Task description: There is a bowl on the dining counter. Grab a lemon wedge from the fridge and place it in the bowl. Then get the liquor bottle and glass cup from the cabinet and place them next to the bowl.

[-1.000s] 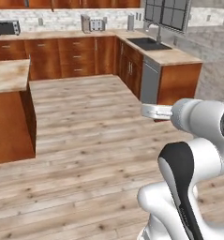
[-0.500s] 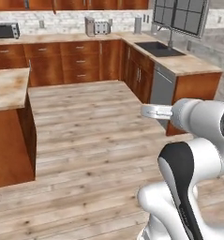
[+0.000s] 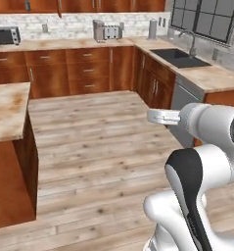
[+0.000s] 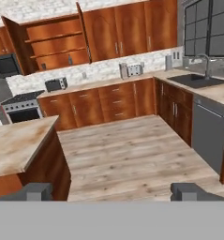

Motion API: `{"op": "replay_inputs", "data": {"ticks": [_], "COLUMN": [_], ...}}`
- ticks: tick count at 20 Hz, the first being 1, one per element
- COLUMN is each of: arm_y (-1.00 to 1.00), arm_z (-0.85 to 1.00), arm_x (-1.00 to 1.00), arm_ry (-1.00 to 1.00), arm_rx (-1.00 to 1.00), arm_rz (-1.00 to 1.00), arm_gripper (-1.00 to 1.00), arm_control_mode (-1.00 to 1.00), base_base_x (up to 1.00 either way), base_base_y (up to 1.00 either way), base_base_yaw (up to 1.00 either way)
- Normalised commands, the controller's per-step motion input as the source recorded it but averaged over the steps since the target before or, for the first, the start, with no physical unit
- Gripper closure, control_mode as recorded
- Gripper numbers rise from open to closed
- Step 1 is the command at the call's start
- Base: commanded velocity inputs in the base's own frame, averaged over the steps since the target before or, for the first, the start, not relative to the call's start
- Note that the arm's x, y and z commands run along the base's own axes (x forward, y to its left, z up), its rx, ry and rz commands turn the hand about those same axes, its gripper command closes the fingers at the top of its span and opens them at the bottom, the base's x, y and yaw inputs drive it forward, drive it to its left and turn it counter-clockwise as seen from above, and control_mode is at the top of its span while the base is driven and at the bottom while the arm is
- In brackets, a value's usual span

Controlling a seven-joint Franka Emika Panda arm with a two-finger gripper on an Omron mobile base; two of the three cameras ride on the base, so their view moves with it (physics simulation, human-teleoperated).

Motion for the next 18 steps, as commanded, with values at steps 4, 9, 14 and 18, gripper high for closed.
{"op": "replay_inputs", "data": {"ticks": [4,9,14,18], "arm_y": [0.00,0.00,0.00,0.00], "arm_z": [0.00,0.00,0.00,0.00], "arm_x": [0.00,0.00,0.00,0.00], "arm_ry": [0.00,0.00,0.00,0.00], "arm_rx": [0.00,0.00,0.00,0.00], "arm_rz": [0.00,0.00,0.00,0.00], "arm_gripper": [-1.00,-1.00,-1.00,-1.00], "arm_control_mode": [1.00,1.00,1.00,1.00], "base_base_x": [1.00,1.00,1.00,1.00], "base_base_y": [0.00,0.00,0.00,0.00], "base_base_yaw": [0.01,0.01,0.01,0.04]}}
